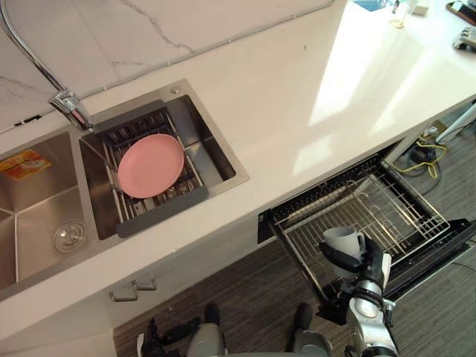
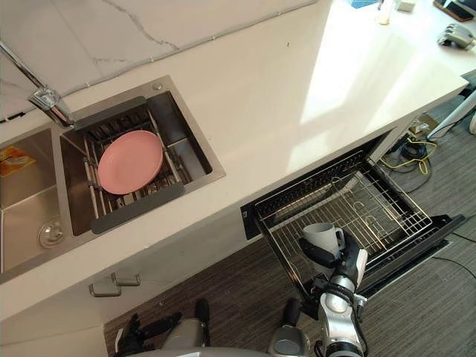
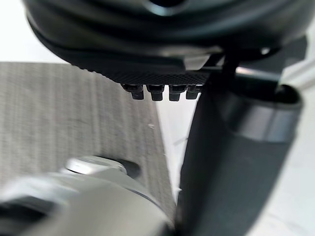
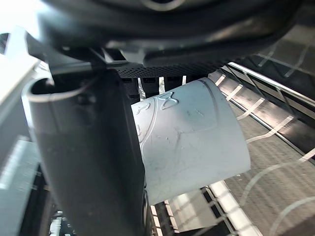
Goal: Walk over to the sink, pick up the cup, carry it to the dishwasher, place the cup inside the dishwasher, then close the dishwasher door
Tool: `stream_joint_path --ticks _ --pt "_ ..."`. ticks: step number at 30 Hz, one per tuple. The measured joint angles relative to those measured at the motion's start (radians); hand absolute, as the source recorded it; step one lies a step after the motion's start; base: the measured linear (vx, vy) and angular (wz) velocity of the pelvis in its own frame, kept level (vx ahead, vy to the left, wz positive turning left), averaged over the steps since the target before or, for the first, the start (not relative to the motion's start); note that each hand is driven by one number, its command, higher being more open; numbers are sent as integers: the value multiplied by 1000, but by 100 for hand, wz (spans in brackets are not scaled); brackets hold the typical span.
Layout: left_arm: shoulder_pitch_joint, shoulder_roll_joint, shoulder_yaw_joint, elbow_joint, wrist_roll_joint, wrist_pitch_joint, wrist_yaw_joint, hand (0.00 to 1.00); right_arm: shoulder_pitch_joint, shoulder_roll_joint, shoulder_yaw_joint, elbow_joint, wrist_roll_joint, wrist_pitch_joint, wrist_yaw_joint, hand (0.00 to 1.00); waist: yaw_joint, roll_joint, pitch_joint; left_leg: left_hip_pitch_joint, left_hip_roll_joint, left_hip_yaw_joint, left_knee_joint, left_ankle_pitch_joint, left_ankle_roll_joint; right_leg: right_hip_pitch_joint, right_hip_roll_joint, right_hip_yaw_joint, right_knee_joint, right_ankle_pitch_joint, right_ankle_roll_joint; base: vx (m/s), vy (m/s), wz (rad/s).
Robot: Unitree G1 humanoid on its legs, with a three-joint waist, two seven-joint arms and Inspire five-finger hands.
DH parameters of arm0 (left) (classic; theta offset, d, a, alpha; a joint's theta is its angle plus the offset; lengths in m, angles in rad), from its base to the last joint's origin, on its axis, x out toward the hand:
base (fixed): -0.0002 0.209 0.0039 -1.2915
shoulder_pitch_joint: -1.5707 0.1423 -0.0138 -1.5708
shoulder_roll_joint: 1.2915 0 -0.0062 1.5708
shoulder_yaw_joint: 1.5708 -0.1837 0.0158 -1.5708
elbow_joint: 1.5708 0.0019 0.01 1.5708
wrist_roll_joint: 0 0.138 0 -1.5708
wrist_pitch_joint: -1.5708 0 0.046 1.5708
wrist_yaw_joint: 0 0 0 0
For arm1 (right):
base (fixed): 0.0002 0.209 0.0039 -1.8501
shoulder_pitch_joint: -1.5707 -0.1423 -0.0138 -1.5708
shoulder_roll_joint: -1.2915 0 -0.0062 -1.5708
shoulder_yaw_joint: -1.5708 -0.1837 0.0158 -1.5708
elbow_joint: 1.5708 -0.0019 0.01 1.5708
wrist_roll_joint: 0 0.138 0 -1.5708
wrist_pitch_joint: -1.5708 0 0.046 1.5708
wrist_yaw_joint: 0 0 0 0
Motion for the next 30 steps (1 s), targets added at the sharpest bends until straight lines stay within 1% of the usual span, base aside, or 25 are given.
stream_joint_path --ticks 3,5,7,11,12,14,18,20,21,27,30 --pt "-9 -2 0 1 0 -7 0 100 -20 12 5 33 -19 0 -66 0 7 4 20 -13 -7 -17 2 2 2 -1 -5 -16 0 -2 2 10 6 15" --pt "-11 -3 1 1 0 -25 0 100 -41 13 6 34 -31 -1 -110 0 10 5 41 -23 -12 -23 6 2 2 -4 -8 -21 0 -2 3 -6 8 9" --pt "-13 -3 1 1 -1 -40 0 100 -57 10 6 34 -44 -4 -132 0 12 4 53 -34 -14 -28 10 2 2 -10 -9 -25 1 -2 3 -12 4 7" --pt "-17 -4 0 1 -11 -55 0 100 -83 -7 7 34 -44 -9 -136 0 17 6 70 -53 -18 -42 15 4 4 -18 -8 -37 3 -2 4 -11 -3 9" --pt "-18 -4 1 1 -22 -54 0 100 -89 -9 6 34 -43 -10 -136 100 19 6 74 -53 -18 -43 15 4 4 -18 -9 -38 3 -3 4 -9 -6 6" --pt "-26 -4 1 3 -40 -55 1 100 -104 -16 6 38 -34 -12 -132 100 25 7 89 -55 -19 -46 14 7 5 -18 -9 -41 5 -3 4 -24 -9 7" --pt "-33 -5 1 12 -101 -54 16 100 -145 -30 25 103 89 -13 -68 100 33 8 93 -65 -24 -67 7 17 5 -18 -12 -60 8 -6 6 -24 -13 13" --pt "-34 -6 1 22 -119 -54 17 100 -150 -30 35 114 116 -15 -52 100 36 8 93 -64 -26 -68 3 20 5 -18 -13 -62 8 -6 6 -20 -8 7" --pt "-34 -11 11 32 -140 -55 18 100 -149 -24 48 115 138 -22 -16 100 39 6 94 -62 -30 -72 -10 28 6 -18 -16 -67 9 -6 6 -20 -8 7" --pt "-34 -24 44 28 -163 -54 20 100 -148 -10 107 99 150 -39 45 100 42 -2 99 -37 -32 -67 -39 43 8 -10 -20 -65 12 -7 6 -10 -7 0" --pt "-34 -33 65 28 -177 -44 22 100 -138 -3 115 88 163 -41 93 100 42 -4 100 -11 -31 -62 -59 51 8 4 -20 -61 12 -8 6 -13 -18 -4"
